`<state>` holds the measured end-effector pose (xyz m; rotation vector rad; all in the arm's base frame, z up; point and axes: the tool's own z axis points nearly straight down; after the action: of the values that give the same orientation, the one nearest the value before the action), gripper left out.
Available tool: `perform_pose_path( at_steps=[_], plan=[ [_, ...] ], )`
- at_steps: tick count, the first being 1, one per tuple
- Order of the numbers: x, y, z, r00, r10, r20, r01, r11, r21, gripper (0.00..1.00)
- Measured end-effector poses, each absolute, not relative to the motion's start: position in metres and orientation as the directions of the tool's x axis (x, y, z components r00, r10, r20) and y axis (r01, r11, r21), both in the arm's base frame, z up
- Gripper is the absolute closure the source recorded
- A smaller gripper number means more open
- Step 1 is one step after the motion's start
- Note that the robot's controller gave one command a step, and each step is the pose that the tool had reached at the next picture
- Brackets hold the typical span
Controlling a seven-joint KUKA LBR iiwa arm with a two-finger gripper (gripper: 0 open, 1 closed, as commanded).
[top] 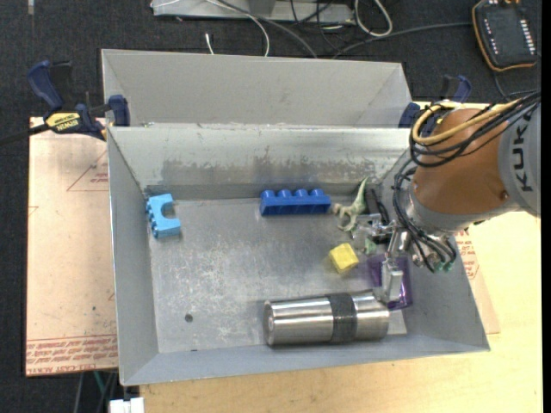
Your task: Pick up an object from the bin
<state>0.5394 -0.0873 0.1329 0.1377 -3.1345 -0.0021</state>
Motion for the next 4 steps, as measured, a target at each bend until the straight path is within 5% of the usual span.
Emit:
perform_pose_path(
  at_steps=[1, 4],
  plan=[
    [0.53, -0.146, 0.12, -0.971, -0.239, -0.001, -0.239, 0.971, 0.001, 1.0],
    [0.544, -0.109, 0.088, -0.949, -0.316, -0.013, -0.316, 0.949, -0.002, 1.0]
  ],
)
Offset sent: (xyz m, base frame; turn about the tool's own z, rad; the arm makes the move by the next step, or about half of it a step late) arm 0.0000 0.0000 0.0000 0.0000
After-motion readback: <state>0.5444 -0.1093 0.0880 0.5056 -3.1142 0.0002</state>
